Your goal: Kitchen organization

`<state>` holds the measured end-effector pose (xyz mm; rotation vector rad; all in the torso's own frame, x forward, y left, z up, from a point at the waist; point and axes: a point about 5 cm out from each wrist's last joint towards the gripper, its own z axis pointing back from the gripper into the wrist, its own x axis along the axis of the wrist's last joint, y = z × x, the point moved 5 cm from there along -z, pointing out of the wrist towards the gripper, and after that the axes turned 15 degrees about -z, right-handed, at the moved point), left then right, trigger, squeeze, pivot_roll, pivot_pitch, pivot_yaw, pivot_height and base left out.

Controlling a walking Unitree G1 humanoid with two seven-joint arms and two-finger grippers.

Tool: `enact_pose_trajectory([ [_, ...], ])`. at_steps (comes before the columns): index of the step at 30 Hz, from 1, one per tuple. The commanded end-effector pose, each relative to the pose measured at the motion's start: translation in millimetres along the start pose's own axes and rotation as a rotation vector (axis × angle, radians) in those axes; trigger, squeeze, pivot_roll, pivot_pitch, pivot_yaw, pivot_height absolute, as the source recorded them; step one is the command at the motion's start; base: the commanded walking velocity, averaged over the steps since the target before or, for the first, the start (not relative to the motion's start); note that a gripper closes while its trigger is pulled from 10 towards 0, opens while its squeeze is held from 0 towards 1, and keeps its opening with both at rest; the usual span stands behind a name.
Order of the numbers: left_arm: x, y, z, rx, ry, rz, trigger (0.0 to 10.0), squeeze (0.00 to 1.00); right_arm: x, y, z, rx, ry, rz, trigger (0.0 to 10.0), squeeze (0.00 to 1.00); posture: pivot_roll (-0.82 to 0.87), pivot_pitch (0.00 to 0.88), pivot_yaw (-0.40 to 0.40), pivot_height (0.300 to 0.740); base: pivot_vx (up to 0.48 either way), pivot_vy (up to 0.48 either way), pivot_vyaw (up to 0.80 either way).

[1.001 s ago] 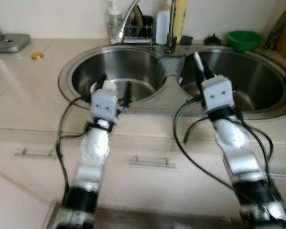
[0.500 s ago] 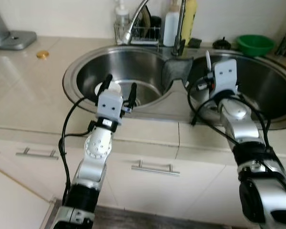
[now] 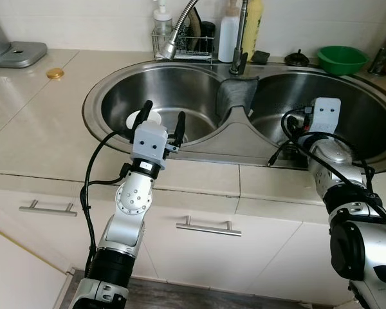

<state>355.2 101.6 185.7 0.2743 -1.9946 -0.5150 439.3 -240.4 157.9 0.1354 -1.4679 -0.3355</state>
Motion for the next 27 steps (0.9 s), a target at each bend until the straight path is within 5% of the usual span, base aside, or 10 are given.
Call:
enact_pose_trajectory([
  [1,0,-3.8,0.4,-0.016,0.003,-0.003,10.0,0.00,14,2.7,-1.2,0.005,-0.058,-0.021,10.0,1.00,-0.09,0.000,-0.010,0.740,0.000,0.000,0.00],
  [8,0,-2.5,0.0,-0.015,0.010,0.005,10.0,0.00,48,27.2,8.6,0.063,-0.295,0.070,10.0,1.00,-0.08,0.000,-0.008,0.740,0.000,0.000,0.00],
  [11,0,-1.1,1.6,-0.008,0.013,0.013,10.0,0.00,67,55.6,30.6,0.166,-0.470,0.119,10.0,0.94,-0.08,0.000,-0.007,0.740,0.000,0.000,0.00],
  [12,-1,-0.6,2.4,-0.007,0.017,0.016,10.0,0.00,69,66.4,39.5,0.216,-0.511,0.136,10.0,0.00,-0.08,0.000,-0.005,0.740,0.000,0.000,0.00],
  [18,1,-1.8,1.6,-0.016,0.011,0.034,10.0,0.00,52,99.6,69.0,0.368,-0.550,0.155,10.0,0.00,-0.09,0.000,-0.004,0.740,0.000,0.240,0.00],
  [27,6,-0.9,2.0,-0.020,-0.011,0.034,10.0,0.00,50,107.6,89.1,0.398,-0.584,0.199,10.0,0.00,-0.09,0.000,-0.001,0.740,0.000,0.480,0.00],
])
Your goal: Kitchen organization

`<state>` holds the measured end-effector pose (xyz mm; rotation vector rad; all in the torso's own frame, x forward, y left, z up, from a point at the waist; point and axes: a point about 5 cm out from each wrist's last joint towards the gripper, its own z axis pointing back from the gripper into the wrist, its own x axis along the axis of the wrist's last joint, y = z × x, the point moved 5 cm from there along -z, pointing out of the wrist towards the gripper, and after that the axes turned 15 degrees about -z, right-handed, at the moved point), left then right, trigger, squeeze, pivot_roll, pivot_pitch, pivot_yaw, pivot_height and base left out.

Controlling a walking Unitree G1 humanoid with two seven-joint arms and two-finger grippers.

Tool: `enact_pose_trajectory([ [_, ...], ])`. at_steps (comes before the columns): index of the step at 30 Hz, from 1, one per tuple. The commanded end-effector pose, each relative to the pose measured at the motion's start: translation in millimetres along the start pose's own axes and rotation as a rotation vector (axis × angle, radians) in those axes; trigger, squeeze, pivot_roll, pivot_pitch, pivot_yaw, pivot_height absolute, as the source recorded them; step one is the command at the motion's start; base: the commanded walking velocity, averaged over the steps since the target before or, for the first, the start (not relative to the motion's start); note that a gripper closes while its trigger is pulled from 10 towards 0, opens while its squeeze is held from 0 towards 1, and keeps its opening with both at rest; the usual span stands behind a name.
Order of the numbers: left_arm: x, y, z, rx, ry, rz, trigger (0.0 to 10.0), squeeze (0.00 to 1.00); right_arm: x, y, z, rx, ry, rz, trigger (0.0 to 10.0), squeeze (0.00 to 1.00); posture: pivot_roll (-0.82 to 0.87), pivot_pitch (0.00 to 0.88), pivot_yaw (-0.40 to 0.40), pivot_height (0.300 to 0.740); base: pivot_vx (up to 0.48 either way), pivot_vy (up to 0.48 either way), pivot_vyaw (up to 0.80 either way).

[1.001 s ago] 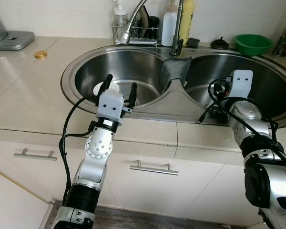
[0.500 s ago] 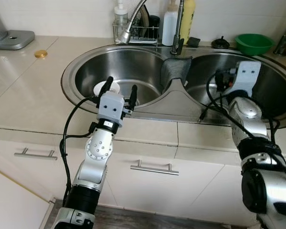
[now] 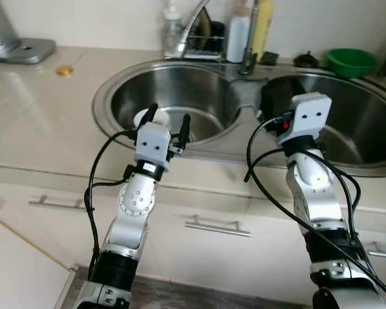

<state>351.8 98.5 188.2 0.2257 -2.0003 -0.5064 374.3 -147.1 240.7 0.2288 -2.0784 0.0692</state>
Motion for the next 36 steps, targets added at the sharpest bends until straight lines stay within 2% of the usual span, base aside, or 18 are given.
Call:
enact_pose_trajectory([
  [1,1,1.0,0.9,-0.006,-0.003,-0.005,10.0,0.00,7,4.7,1.8,0.019,-0.020,0.023,10.0,0.00,-0.09,0.000,-0.001,0.740,0.000,0.480,0.00],
  [5,1,2.5,1.0,-0.005,-0.004,-0.006,10.0,0.00,9,8.4,8.0,0.026,-0.016,0.029,10.0,0.00,-0.09,0.000,-0.002,0.740,0.000,0.480,-0.12],
  [13,3,3.4,2.2,-0.002,-0.014,-0.008,10.0,0.00,4,13.2,19.6,0.030,0.013,0.012,10.0,0.00,-0.09,0.000,0.001,0.740,0.000,0.456,-0.78],
  [26,4,0.8,1.6,-0.016,-0.023,-0.048,10.0,0.00,3,21.2,29.8,0.061,0.038,0.016,10.0,0.00,-0.09,0.000,0.002,0.740,0.000,0.000,-0.80],
  [30,5,-4.1,2.0,-0.034,-0.029,-0.060,10.0,0.00,2,26.6,34.3,0.084,0.041,0.025,10.0,0.00,-0.10,0.000,0.005,0.740,0.000,-0.444,-0.80],
  [36,6,-4.4,1.3,-0.034,-0.035,-0.054,10.0,0.00,3,25.9,34.5,0.085,0.036,0.032,10.0,0.00,-0.10,0.000,0.006,0.740,0.000,-0.474,-0.80],
])
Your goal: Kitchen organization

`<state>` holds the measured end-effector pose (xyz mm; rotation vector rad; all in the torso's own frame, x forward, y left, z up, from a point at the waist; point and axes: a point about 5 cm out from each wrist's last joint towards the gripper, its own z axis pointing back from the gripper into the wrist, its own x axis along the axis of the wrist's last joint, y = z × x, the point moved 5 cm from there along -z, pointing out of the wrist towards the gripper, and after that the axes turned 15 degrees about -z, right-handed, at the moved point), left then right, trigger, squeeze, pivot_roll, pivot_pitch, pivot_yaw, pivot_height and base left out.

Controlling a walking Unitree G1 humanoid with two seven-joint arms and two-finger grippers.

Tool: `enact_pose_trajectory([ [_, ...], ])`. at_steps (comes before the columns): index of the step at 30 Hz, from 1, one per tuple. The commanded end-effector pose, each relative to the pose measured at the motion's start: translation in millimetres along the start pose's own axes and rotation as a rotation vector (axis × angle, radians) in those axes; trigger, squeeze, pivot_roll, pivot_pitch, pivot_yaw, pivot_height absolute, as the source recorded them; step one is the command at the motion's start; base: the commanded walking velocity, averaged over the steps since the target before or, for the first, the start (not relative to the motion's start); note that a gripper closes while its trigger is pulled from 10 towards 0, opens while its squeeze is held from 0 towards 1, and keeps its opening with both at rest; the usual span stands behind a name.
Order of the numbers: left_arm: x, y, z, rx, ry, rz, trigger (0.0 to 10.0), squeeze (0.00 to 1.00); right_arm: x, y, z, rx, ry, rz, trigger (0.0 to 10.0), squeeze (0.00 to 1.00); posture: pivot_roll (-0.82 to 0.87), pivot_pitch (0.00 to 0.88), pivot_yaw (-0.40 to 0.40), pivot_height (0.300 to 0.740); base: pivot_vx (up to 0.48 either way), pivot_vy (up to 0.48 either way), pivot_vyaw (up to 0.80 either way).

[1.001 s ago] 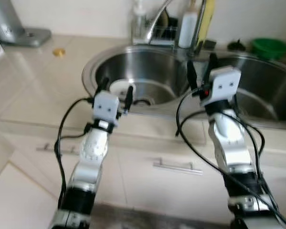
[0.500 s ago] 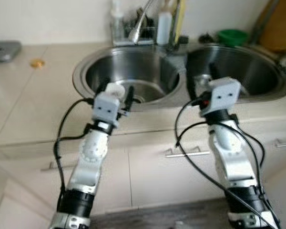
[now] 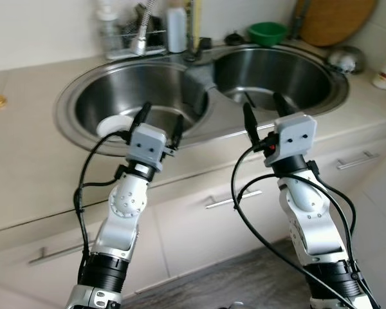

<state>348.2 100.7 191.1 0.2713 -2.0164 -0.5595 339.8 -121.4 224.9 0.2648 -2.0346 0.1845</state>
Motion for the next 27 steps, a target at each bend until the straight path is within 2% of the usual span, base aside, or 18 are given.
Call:
enact_pose_trajectory([
  [1,3.3,-7.4,-1.5,-0.021,-0.014,0.003,10.0,0.00,3.6,-5.4,1.6,-0.013,-0.009,0.015,10.0,0.00,-0.10,0.000,0.006,0.740,0.000,-0.442,-0.80],
  [27,3.4,-11.2,-2.5,-0.026,-0.019,0.010,10.0,0.00,-0.2,-15.2,-1.0,-0.065,0.000,0.009,10.0,0.00,-0.11,0.000,0.002,0.740,0.000,0.000,-0.80],
])
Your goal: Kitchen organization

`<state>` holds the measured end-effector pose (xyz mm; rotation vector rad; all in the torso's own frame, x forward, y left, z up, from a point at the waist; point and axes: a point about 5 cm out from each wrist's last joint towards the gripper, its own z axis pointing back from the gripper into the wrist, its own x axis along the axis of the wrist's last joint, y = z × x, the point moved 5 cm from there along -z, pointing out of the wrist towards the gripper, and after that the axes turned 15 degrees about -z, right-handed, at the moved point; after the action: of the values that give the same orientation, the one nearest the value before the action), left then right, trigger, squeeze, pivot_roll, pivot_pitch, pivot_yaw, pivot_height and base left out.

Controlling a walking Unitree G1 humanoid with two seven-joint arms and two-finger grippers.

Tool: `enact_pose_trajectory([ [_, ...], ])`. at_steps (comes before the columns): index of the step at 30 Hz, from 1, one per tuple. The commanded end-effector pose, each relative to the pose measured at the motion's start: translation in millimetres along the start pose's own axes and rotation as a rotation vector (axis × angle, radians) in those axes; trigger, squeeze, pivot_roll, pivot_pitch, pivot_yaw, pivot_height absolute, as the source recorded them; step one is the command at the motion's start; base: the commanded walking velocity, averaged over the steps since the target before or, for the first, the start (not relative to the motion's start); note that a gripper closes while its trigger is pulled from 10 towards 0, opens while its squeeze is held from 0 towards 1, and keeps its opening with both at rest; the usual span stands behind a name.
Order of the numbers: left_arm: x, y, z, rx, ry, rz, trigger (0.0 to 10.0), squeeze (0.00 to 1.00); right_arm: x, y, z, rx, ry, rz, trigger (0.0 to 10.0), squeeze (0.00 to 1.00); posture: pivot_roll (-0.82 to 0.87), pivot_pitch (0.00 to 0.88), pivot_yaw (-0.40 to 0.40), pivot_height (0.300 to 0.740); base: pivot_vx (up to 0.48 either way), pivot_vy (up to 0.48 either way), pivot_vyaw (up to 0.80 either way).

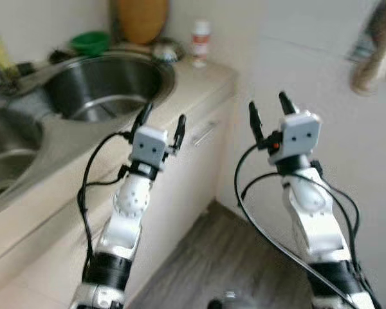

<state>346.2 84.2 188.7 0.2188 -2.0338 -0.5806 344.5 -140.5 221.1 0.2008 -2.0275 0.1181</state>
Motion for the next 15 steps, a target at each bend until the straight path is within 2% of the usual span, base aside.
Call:
enact_pose_trajectory([
  [1,-3.0,3.9,-0.1,0.002,0.012,-0.018,10.0,0.00,2.9,4.0,-3.0,0.008,-0.010,-0.006,10.0,0.00,-0.11,0.000,0.002,0.740,0.000,-0.480,-0.80],
  [9,-2.6,3.7,-0.1,0.007,0.010,-0.016,10.0,0.00,1.7,2.7,-4.3,0.005,-0.006,-0.002,10.0,0.00,-0.11,0.000,-0.002,0.740,0.000,-0.451,-0.80],
  [15,-2.6,3.9,-0.2,0.008,0.008,-0.011,10.0,0.00,-0.6,1.3,-4.4,-0.001,0.002,0.004,10.0,0.00,-0.11,0.000,-0.002,0.740,0.000,0.000,-0.80],
])
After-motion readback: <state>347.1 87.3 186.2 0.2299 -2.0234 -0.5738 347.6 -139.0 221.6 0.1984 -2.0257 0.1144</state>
